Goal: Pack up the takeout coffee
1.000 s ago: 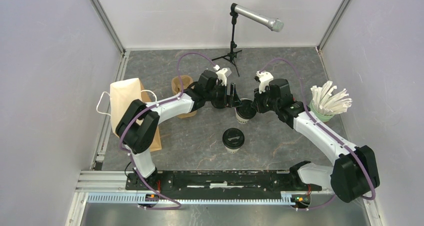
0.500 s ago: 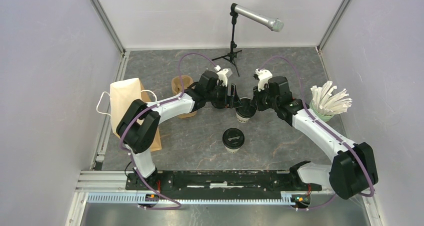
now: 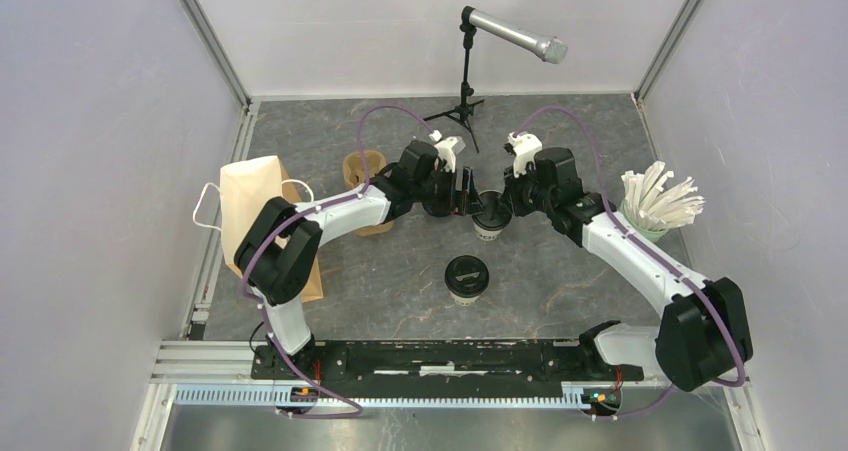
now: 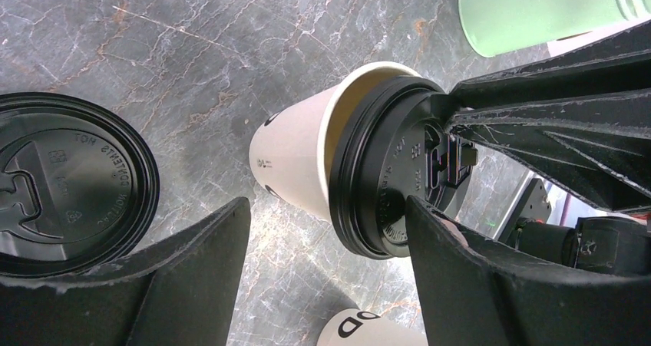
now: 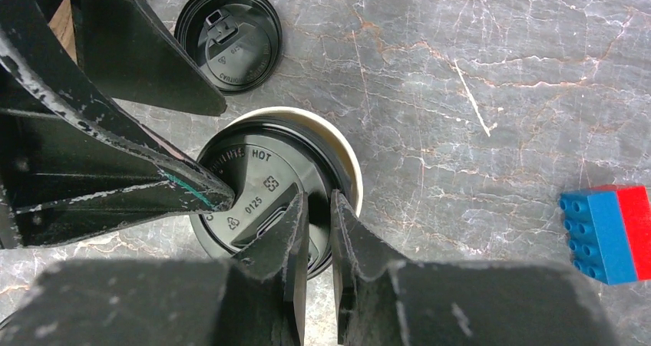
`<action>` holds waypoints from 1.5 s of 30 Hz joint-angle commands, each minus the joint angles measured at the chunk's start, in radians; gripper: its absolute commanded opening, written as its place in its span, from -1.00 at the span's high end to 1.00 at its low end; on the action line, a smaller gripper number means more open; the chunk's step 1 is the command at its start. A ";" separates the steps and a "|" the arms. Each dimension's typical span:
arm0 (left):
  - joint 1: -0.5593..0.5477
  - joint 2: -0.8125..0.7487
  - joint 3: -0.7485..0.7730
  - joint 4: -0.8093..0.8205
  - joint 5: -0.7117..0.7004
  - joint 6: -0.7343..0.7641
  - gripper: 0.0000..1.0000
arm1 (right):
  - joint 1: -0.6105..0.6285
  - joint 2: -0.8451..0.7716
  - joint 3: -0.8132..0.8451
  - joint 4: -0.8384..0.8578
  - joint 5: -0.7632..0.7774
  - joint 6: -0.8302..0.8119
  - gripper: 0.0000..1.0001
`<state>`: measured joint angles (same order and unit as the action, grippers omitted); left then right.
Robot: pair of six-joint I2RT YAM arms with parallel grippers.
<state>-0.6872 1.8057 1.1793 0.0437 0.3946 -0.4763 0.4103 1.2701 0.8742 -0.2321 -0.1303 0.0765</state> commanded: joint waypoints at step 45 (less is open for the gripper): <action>-0.004 0.075 0.210 -0.143 -0.083 -0.007 -0.36 | -0.024 0.070 0.094 0.032 0.050 -0.031 0.56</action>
<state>-0.6895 1.8805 1.3586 -0.0887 0.3157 -0.4717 0.3931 1.3407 0.9146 -0.2012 -0.0708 0.0261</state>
